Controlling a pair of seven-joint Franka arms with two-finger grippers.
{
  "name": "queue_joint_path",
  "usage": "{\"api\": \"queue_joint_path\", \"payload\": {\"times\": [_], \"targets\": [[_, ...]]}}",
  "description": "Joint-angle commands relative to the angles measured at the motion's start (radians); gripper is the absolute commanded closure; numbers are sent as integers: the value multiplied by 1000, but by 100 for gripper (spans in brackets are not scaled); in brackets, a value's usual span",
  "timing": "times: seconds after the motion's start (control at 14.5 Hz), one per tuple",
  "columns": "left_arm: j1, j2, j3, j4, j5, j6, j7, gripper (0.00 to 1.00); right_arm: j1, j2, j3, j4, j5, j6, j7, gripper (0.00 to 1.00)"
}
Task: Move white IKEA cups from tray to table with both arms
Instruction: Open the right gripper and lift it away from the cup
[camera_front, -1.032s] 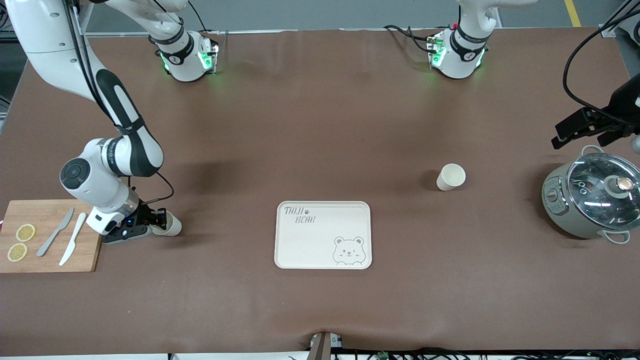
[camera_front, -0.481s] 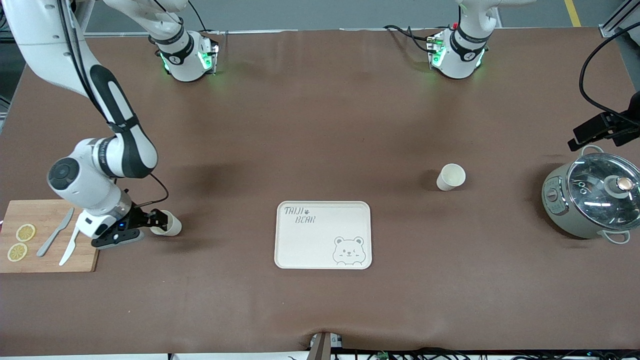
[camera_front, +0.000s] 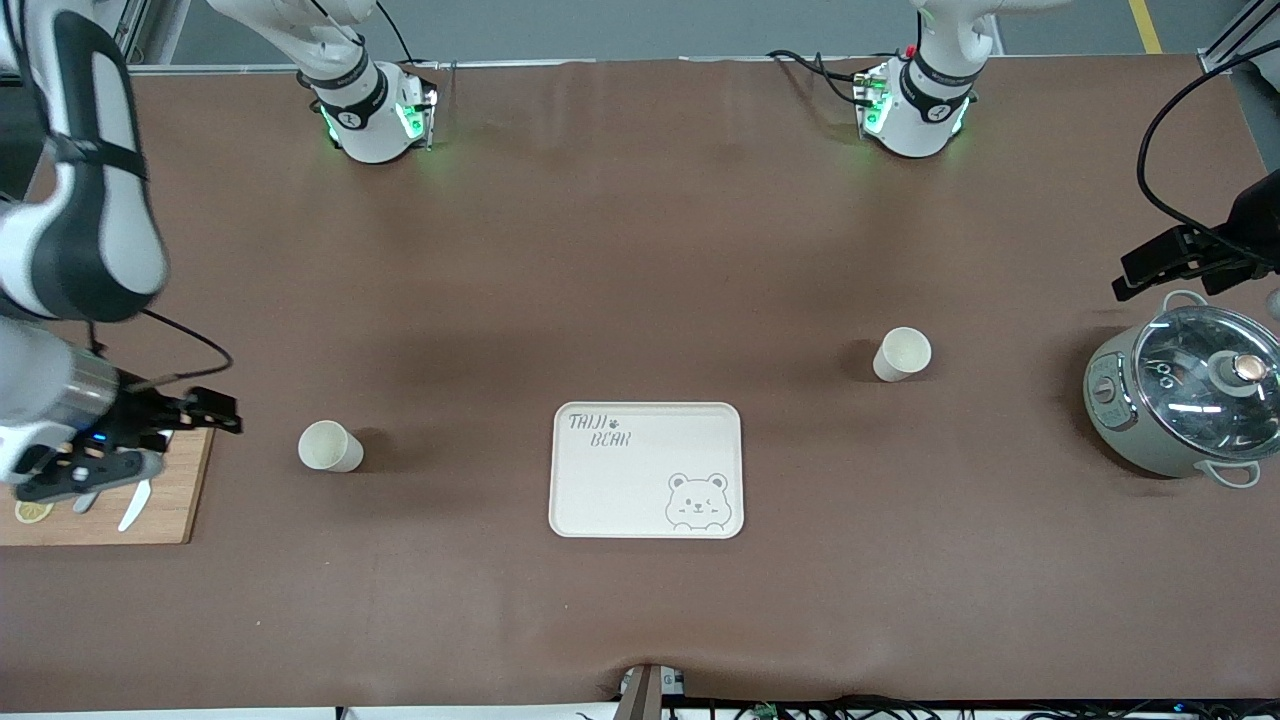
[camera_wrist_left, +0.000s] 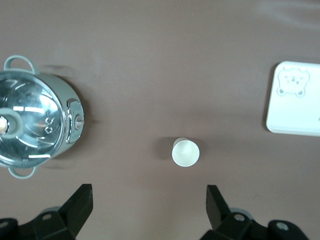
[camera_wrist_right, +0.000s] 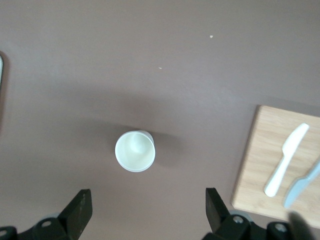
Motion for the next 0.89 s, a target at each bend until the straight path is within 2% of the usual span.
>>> {"api": "queue_joint_path", "payload": {"times": [0.0,0.28,0.55,0.83], "targets": [[6,-6,-10,3,45,-21,117,0,-64,-98,13,34,-10,-76,-11,0],[3,-1,-47,4,150,-29,132,0,-73,-257,13,34,-21,-201,76,0],[2,-1,-49,6,150,-26,133,0,-73,-271,16,35,-7,-204,89,0],[3,-1,-55,8,135,-15,187,0,-56,-245,21,26,-15,-166,125,0]]}}
